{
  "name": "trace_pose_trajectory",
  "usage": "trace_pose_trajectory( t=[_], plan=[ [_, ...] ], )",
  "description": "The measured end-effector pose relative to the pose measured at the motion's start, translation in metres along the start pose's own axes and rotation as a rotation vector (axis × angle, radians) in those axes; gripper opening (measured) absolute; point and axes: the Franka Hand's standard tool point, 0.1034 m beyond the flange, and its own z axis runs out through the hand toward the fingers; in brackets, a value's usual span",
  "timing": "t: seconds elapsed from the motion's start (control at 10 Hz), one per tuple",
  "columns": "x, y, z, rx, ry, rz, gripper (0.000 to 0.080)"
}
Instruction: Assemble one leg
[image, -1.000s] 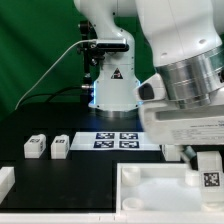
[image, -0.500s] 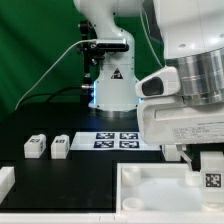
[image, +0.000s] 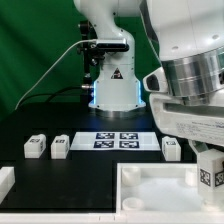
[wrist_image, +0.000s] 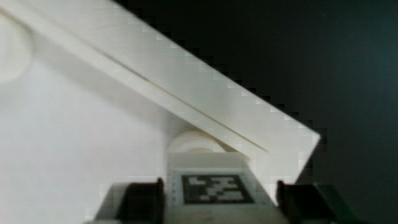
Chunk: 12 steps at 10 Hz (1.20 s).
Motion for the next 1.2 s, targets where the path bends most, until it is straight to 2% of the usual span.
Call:
trace_pose_trajectory(
  t=[0.1,0.2,0.6,0.7,0.8,0.9,1.0,1.1,1.2],
  plan=[
    [-0.0001,-0.0023,0.0027,0.023,-0.016,0.223,0.03],
    [0.0007,-0.0027,0.0031,0.032,-0.026,0.305,0.03],
    [-0.0005,-0.0008,0.0047,0.027,-0.027,0.223,0.0295],
    [0.0006,0.0001,0.0048,0.024,-0.019,0.121,0.039],
    [0.0024,0.0019,0.0049,0.019,-0.012,-0.115,0.039],
    [0.004,0.0026,0.0032,-0.002,-0.018,-0.307,0.057],
    [0.0048,0.0026,0.0033,-0.009,-0.015,-0.443,0.057],
    [0.0051,0.0028,0.0035,-0.009,-0.015,-0.511,0.0633],
    [0.0059,0.003,0.0035,-0.01,-0.014,-0.637,0.0633]
  ],
)
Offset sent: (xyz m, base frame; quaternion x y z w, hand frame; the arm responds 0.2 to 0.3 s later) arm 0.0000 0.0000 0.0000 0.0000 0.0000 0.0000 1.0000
